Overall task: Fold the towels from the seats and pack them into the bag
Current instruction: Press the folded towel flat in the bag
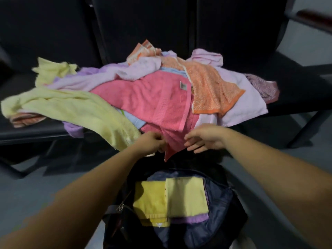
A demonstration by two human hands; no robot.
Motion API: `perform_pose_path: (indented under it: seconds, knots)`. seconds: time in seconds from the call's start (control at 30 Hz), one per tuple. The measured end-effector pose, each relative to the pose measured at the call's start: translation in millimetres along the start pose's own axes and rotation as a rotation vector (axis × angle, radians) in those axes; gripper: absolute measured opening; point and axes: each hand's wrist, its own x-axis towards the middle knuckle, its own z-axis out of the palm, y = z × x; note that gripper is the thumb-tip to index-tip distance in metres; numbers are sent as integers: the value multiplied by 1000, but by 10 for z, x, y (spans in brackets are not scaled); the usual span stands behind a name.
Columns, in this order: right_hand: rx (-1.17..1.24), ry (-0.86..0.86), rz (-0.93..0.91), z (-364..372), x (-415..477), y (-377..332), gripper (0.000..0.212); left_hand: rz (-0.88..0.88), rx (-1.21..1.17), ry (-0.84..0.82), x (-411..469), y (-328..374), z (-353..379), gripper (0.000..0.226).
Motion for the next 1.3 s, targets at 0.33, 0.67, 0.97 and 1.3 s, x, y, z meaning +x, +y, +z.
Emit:
perform_pose_path:
  seconds: [0.33, 0.67, 0.97, 1.3]
  knots:
    - [-84, 514, -260, -178, -103, -1029, 22, 98, 294, 498, 168, 681, -900, 36]
    - [-307, 712, -334, -25, 520, -851, 11, -4, 219, 623, 578, 176, -636, 30]
    - [-871, 912, -217, -402, 387, -627, 62, 3, 250, 657, 649, 167, -625, 24]
    - [-519, 919, -671, -410, -173, -852, 25, 7, 173, 626, 433, 453, -678, 20]
